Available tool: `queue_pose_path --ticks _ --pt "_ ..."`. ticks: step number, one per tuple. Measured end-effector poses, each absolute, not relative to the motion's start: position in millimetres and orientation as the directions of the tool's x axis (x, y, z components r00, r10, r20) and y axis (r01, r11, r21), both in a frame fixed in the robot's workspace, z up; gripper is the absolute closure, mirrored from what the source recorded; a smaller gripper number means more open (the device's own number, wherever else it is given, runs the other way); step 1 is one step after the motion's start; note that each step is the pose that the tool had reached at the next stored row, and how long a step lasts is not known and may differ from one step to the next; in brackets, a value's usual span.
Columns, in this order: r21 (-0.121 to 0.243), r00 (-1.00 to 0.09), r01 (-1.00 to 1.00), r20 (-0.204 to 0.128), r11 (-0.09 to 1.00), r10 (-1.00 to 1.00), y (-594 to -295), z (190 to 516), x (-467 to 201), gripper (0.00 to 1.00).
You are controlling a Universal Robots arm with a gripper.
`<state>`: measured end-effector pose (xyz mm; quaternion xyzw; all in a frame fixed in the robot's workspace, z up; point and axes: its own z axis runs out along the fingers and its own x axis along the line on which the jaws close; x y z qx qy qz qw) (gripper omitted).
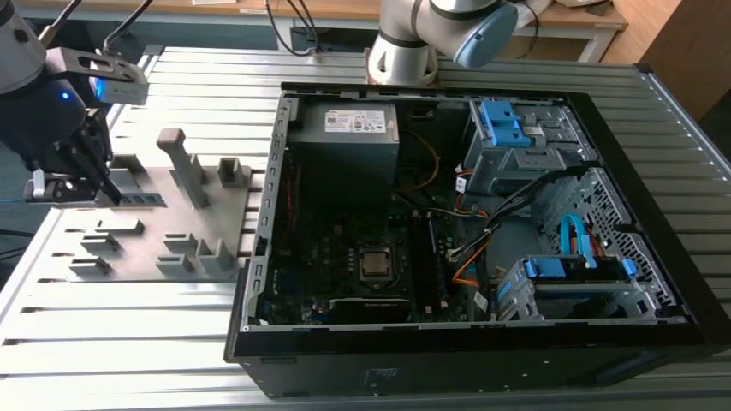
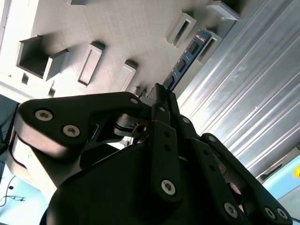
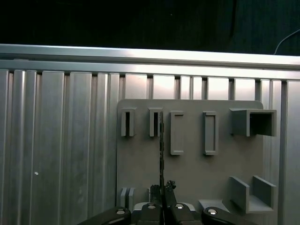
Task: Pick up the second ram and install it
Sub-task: 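Pick up the second ram and move it above second insertion slot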
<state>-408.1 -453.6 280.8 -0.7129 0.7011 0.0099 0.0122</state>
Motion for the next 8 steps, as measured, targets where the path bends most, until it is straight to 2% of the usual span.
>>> queue_pose_path --ticks 8 --pt "-0.004 0.017 -1.0 -0.031 -0.017 -0.999 -453.6 289.2 -408.1 0.86"
